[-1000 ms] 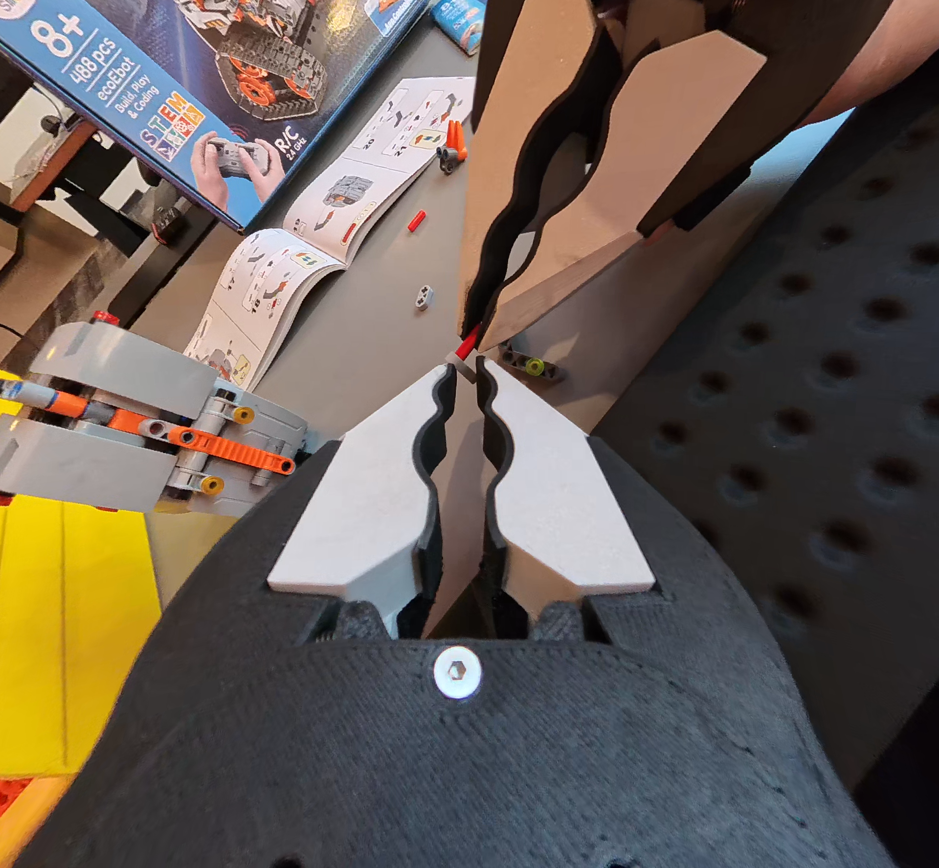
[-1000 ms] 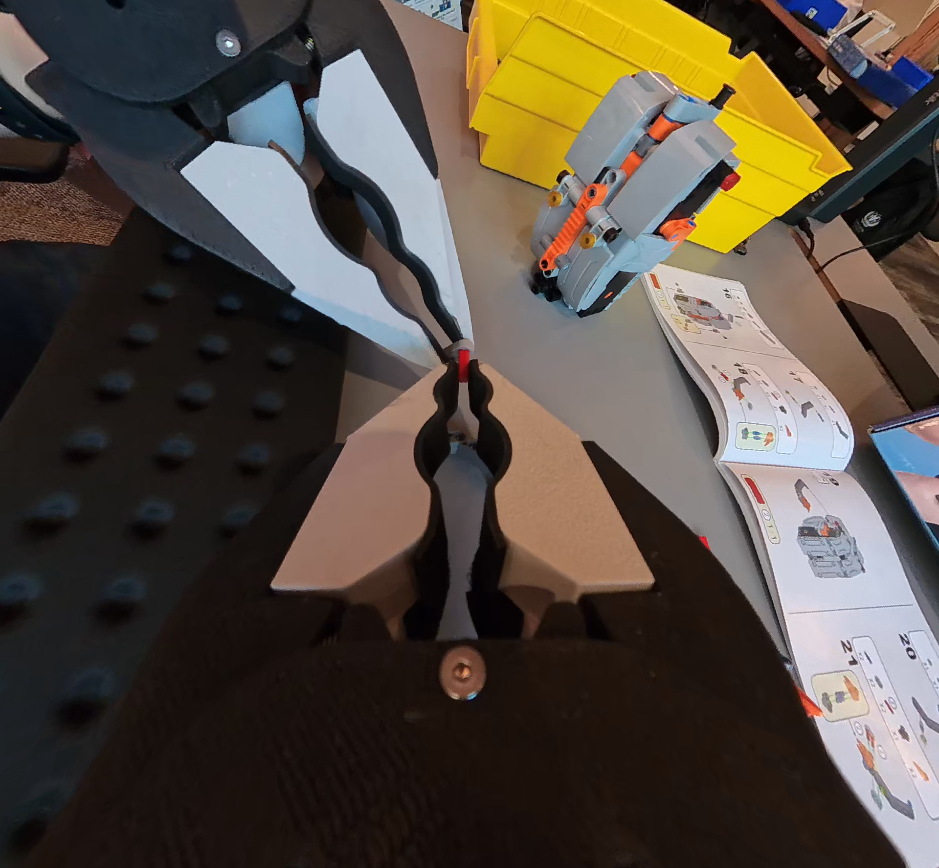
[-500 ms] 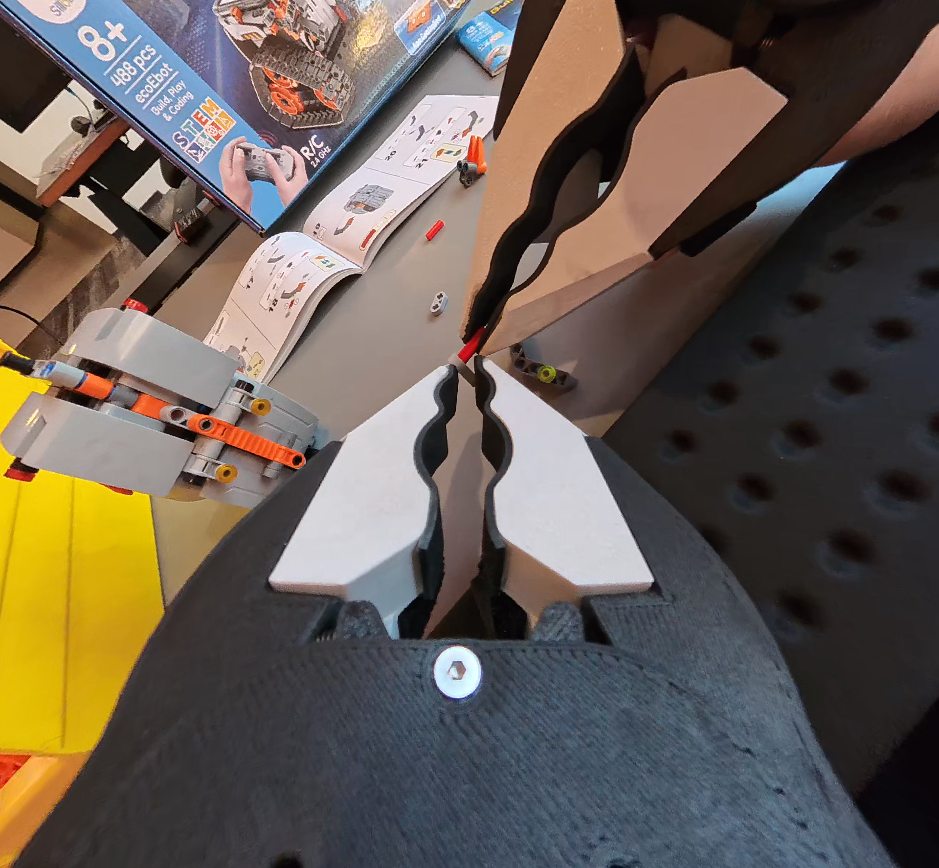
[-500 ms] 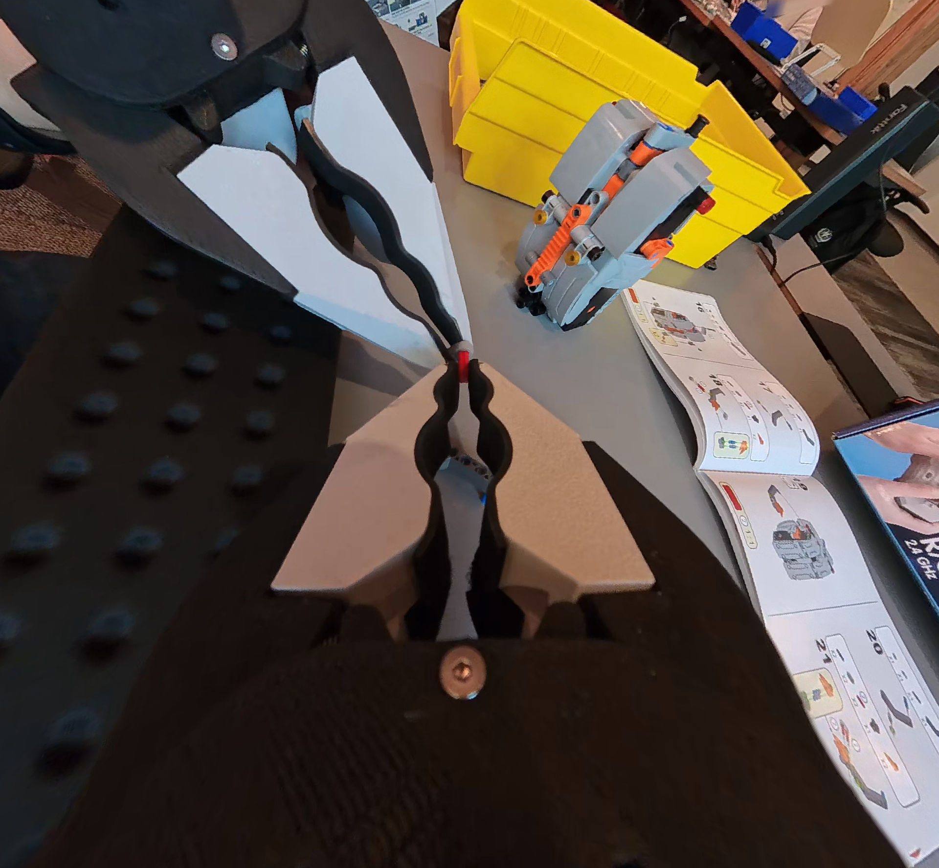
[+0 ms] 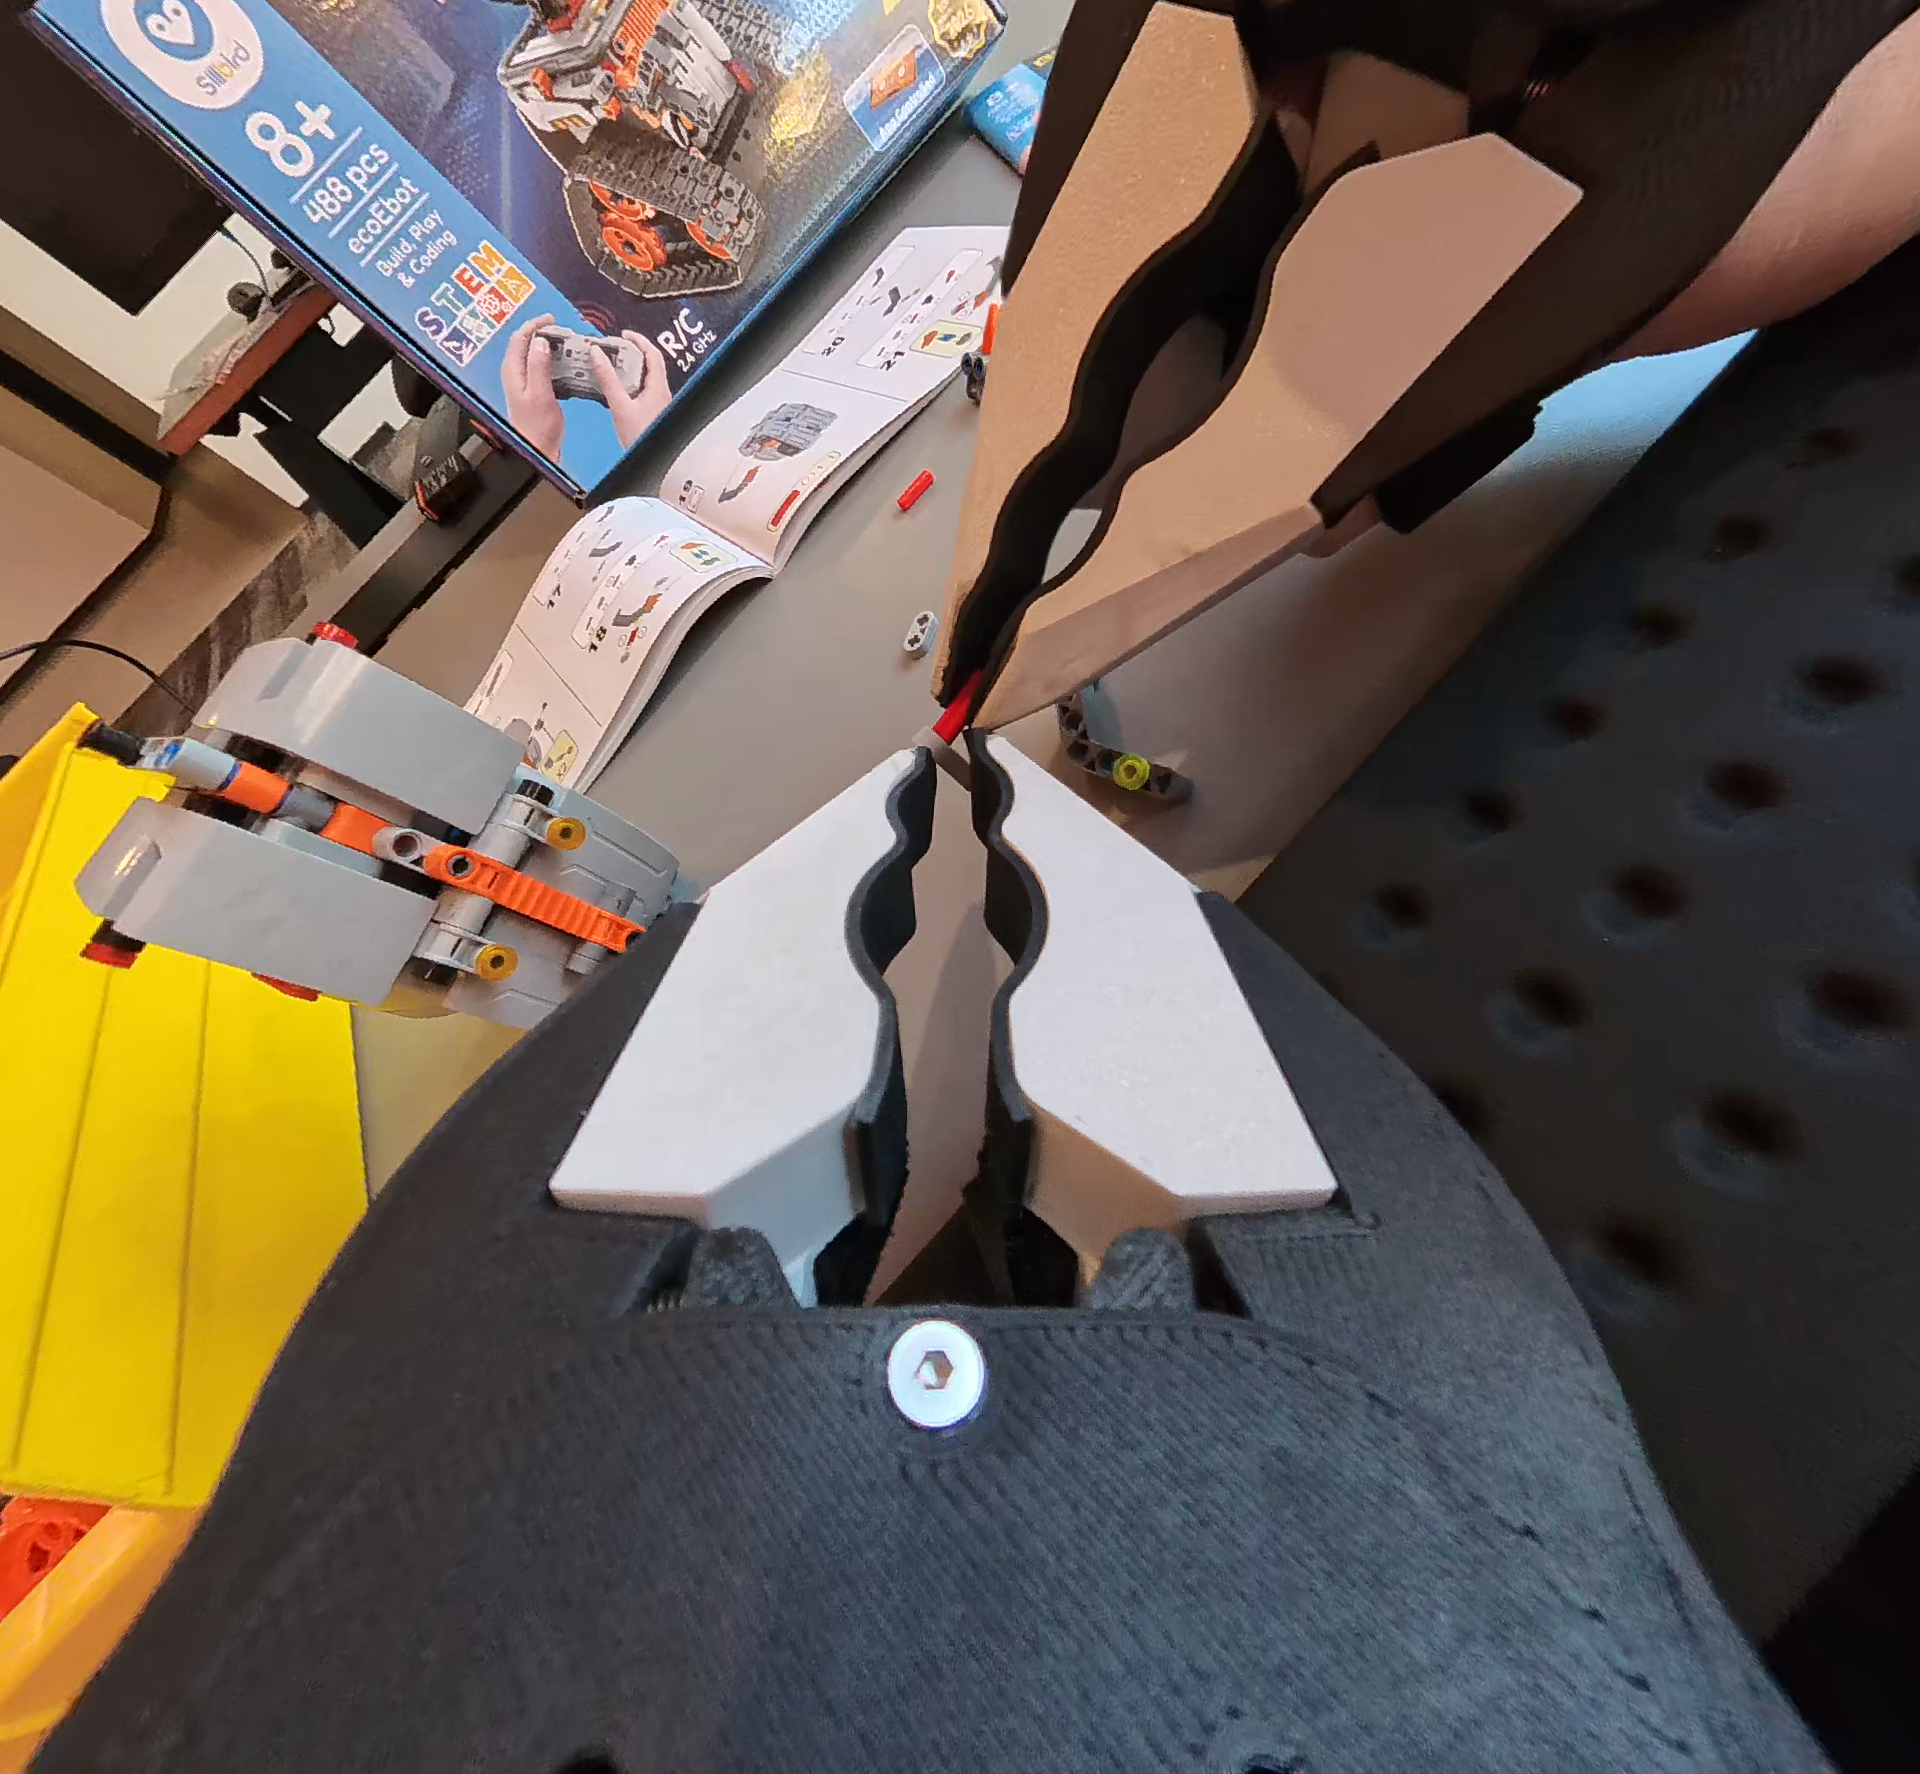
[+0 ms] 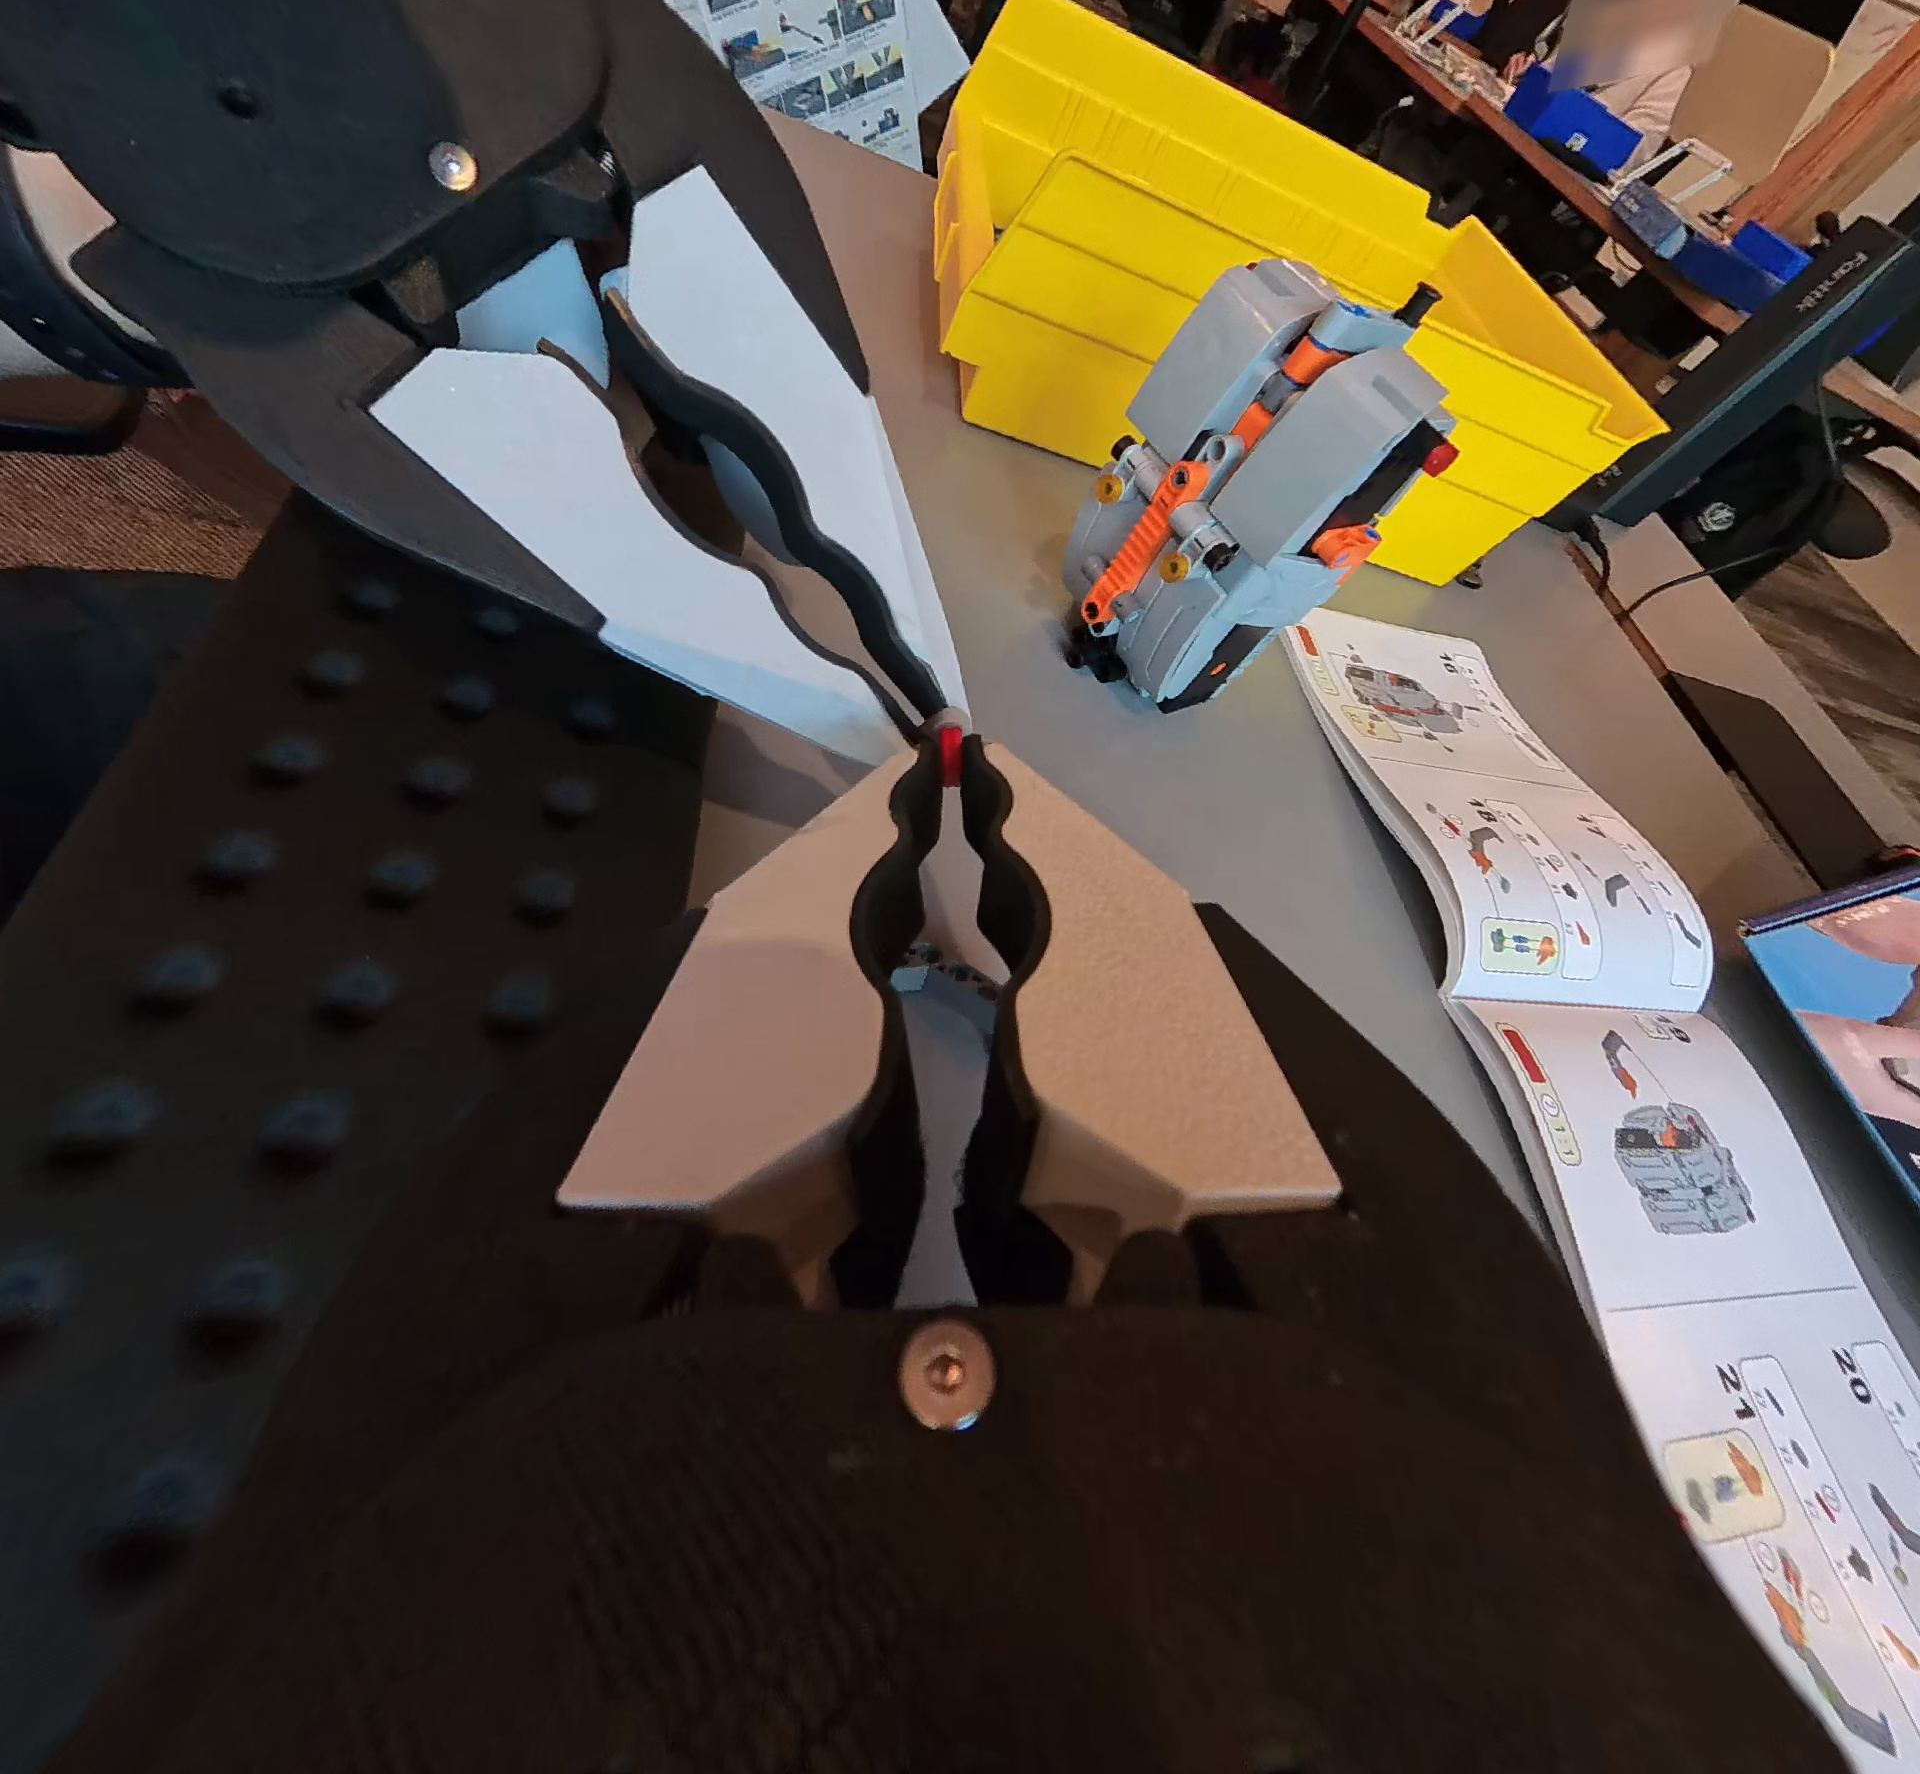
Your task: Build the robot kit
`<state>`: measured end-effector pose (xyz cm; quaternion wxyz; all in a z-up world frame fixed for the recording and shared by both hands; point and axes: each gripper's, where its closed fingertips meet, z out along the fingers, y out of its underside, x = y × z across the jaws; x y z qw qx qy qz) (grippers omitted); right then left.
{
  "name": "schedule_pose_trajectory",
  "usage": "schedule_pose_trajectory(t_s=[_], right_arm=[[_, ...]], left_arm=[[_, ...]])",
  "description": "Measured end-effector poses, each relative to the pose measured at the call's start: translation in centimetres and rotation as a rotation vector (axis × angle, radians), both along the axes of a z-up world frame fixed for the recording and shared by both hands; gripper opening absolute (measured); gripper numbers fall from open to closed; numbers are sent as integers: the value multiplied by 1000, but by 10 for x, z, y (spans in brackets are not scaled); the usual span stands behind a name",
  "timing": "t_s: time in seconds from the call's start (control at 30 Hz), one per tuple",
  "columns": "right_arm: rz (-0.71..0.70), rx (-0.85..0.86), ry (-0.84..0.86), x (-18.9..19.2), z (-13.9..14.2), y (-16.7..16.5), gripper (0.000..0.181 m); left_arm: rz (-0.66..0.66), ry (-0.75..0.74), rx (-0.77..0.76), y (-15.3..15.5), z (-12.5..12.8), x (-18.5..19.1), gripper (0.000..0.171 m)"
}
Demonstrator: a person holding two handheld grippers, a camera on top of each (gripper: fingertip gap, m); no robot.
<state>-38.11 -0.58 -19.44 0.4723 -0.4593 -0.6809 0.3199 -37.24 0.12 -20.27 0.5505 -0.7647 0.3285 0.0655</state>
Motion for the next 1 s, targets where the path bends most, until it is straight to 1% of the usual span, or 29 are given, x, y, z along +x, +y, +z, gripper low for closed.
schedule_pose_trajectory(t_s=[0.17,0.3,0.33,0.4,0.43,0.5,0.57,0.67,0.73,0.83,0.9,1.0], right_arm=[[2,-7,0,-2,1,2,2],[-4,3,-30,-1,-2,6,3],[-5,-7,-13,0,2,7,3],[-7,-53,19,3,9,8,3],[-11,-63,33,5,11,10,3],[-9,-93,67,10,17,11,3],[6,-143,126,13,28,10,4],[45,-225,241,17,50,5,4],[74,-277,305,20,63,1,4],[132,-339,378,25,77,-7,4],[169,-384,415,27,85,-11,4],[193,-417,440,30,89,-11,4]], left_arm=[[7,-7,6,1,1,-1,3],[26,38,13,5,-2,-2,4],[22,23,24,6,1,-2,5],[-5,-57,42,5,10,0,6],[-11,-95,44,4,14,-1,9],[-21,-159,38,3,19,-3,23],[-36,-216,50,1,26,-3,25],[-78,-307,84,-7,44,7,27],[-80,-321,133,-13,61,17,30],[2,-256,228,-13,79,17,25],[23,-235,260,-15,84,20,23],[44,-203,336,-18,94,22,11]])
